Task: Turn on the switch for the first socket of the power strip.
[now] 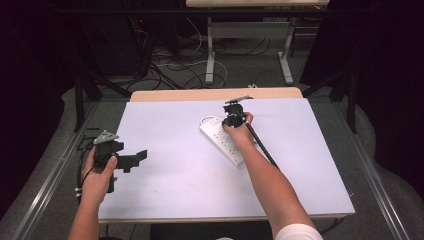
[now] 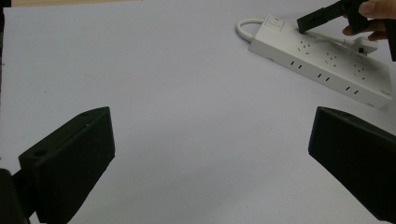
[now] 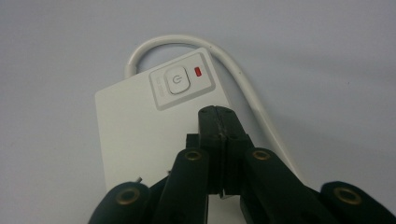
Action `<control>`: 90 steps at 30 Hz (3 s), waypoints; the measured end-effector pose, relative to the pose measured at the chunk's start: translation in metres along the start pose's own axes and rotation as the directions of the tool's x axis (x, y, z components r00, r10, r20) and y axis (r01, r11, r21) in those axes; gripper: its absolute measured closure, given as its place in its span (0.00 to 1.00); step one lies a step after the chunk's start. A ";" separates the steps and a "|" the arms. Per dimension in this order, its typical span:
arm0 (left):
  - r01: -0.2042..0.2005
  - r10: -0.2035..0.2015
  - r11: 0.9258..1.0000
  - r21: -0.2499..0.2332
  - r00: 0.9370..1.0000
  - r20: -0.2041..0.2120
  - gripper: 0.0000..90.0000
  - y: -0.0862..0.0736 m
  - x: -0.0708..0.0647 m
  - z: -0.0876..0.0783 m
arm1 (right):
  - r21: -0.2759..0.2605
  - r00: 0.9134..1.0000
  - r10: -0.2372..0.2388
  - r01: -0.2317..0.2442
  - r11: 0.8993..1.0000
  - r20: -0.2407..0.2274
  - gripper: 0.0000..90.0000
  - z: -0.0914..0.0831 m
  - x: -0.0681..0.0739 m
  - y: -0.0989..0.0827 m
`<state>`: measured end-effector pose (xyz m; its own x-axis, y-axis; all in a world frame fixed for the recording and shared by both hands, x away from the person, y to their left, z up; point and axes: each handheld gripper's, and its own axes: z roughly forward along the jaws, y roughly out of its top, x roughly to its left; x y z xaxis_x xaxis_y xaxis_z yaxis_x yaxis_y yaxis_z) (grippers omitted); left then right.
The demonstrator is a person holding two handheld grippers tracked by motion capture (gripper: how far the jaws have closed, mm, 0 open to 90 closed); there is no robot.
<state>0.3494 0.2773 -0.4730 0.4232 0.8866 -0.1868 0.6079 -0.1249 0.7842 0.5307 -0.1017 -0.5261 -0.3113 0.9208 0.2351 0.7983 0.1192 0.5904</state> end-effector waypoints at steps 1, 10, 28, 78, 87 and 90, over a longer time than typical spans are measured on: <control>0.000 0.000 1.000 0.000 1.000 0.000 0.00 0.000 0.000 0.000 | -0.001 1.000 0.000 0.000 1.000 0.001 1.00 0.000 0.000 0.000; 0.000 0.000 1.000 0.002 1.000 -0.002 0.00 0.000 0.000 0.000 | -0.009 1.000 0.004 -0.004 1.000 0.001 0.99 0.000 -0.001 -0.001; -0.003 0.003 1.000 0.013 1.000 0.000 0.00 -0.001 0.001 0.002 | -0.011 1.000 -0.004 0.004 1.000 -0.016 0.77 -0.004 -0.003 -0.001; 0.001 -0.001 1.000 0.004 1.000 -0.005 0.00 0.000 0.000 0.000 | -0.032 0.990 -0.125 0.127 0.991 0.063 0.04 -0.030 -0.001 -0.003; -0.008 0.008 1.000 0.008 1.000 -0.003 0.00 -0.001 0.001 0.001 | -0.051 0.993 -0.109 0.111 0.993 0.047 0.01 -0.038 -0.009 -0.006; 0.001 -0.001 1.000 0.006 1.000 -0.002 0.00 -0.001 0.000 0.002 | -0.054 0.992 -0.115 0.117 0.992 0.051 0.01 -0.041 -0.011 -0.008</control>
<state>0.3501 0.2761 -0.4745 0.4213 0.8876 -0.1863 0.6126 -0.1270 0.7801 0.5064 -0.1280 -0.5015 -0.3742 0.9187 0.1265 0.7270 0.2059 0.6550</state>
